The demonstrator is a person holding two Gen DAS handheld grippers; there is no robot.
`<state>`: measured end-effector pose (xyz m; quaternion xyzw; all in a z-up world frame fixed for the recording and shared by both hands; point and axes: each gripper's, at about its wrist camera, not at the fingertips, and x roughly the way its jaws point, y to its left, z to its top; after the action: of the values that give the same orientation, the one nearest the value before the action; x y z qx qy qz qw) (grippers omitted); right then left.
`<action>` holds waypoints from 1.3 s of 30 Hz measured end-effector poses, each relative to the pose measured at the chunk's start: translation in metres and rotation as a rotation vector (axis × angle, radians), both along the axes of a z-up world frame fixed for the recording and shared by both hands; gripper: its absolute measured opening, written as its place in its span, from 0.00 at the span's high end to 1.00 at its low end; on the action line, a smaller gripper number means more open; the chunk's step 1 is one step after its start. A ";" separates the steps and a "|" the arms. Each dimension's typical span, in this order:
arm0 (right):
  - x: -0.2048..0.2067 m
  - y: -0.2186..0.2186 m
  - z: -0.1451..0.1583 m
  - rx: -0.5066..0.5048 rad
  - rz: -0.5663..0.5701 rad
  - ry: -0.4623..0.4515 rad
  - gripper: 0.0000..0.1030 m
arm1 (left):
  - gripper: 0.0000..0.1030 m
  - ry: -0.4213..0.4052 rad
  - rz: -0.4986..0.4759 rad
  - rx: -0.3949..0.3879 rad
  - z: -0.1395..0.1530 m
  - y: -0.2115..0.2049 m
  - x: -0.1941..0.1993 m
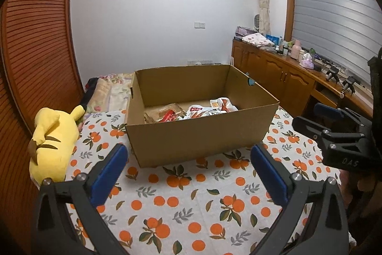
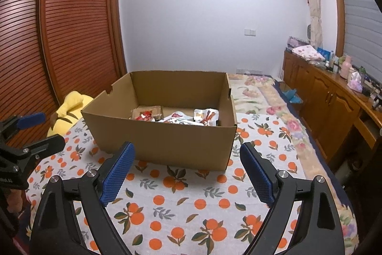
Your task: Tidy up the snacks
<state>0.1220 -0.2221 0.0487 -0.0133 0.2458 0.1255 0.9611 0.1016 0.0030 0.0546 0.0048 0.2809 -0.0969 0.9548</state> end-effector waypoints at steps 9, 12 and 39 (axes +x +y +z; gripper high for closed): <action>-0.024 -0.005 0.006 0.010 -0.019 -0.044 0.11 | 0.00 -0.021 0.064 -0.016 0.002 0.003 -0.020; -0.030 -0.007 0.008 0.006 -0.032 -0.065 0.11 | 0.00 -0.036 0.080 -0.012 0.005 0.004 -0.027; -0.063 -0.009 -0.008 0.003 -0.060 -0.086 0.11 | 0.00 -0.051 0.167 0.036 -0.015 0.011 -0.068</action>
<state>0.0587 -0.2312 0.0405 -0.0097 0.2045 0.0965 0.9741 0.0337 0.0141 0.0397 0.0011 0.2577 -0.0114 0.9662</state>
